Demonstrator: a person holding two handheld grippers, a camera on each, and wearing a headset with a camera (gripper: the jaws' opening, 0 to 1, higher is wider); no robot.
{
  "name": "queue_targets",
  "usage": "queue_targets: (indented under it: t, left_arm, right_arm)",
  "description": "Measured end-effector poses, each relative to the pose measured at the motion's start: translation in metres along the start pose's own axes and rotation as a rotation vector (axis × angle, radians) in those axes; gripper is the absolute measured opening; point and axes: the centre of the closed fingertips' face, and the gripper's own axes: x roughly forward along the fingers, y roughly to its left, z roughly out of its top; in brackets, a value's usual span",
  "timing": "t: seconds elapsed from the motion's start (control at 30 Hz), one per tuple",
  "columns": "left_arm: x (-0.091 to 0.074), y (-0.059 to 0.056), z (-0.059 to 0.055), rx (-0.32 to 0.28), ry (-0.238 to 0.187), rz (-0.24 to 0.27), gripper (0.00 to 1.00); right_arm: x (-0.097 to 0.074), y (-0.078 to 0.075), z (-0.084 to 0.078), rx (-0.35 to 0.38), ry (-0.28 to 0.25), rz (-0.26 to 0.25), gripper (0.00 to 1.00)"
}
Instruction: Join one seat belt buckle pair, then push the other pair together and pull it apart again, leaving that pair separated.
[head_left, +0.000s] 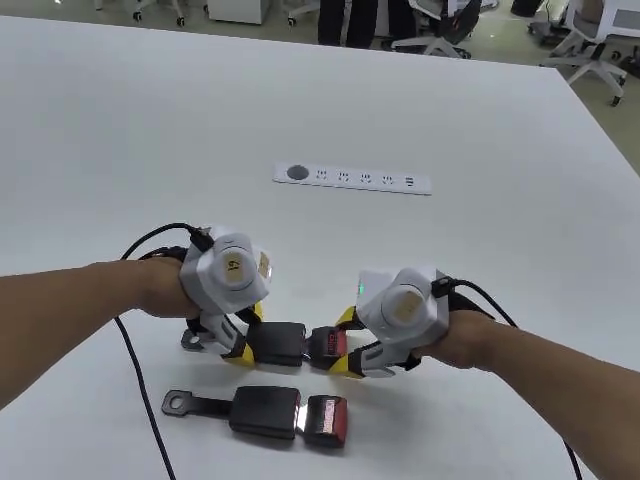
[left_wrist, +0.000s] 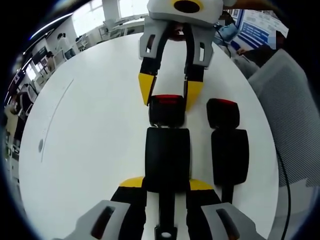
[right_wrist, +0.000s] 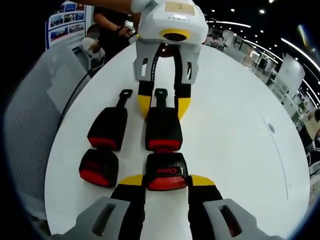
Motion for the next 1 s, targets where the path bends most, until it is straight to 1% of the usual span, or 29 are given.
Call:
queue_targets:
  t: [0.13, 0.17, 0.3, 0.47, 0.6, 0.8, 0.87, 1.0]
  left_arm:
    - [0.001, 0.000, 0.000, -0.008, -0.005, 0.000, 0.30]
    - [0.001, 0.000, 0.000, -0.009, -0.003, 0.000, 0.30]
    - [0.002, 0.001, 0.000, -0.011, 0.005, 0.002, 0.31]
    - [0.002, 0.000, 0.000, -0.024, -0.011, 0.002, 0.31]
    - [0.001, -0.001, 0.001, -0.013, -0.001, -0.003, 0.31]
    - [0.001, -0.001, 0.001, -0.007, 0.006, -0.005, 0.31]
    - [0.001, -0.001, 0.002, -0.006, 0.009, -0.005, 0.31]
    - [0.001, 0.000, 0.001, -0.002, 0.018, -0.005, 0.31]
  right_arm:
    - [-0.006, -0.002, -0.009, 0.000, 0.009, 0.006, 0.28]
    - [-0.006, -0.002, -0.008, 0.007, 0.003, 0.007, 0.28]
    - [-0.006, -0.001, -0.009, 0.002, 0.008, 0.006, 0.28]
    - [-0.006, -0.001, -0.009, 0.005, 0.006, 0.004, 0.29]
    - [-0.009, -0.001, -0.010, 0.003, 0.011, 0.007, 0.29]
    - [-0.013, -0.003, -0.018, 0.004, 0.025, 0.004, 0.29]
    - [-0.014, -0.002, -0.019, 0.007, 0.026, 0.004, 0.29]
    - [-0.016, -0.004, -0.023, 0.012, 0.032, 0.002, 0.29]
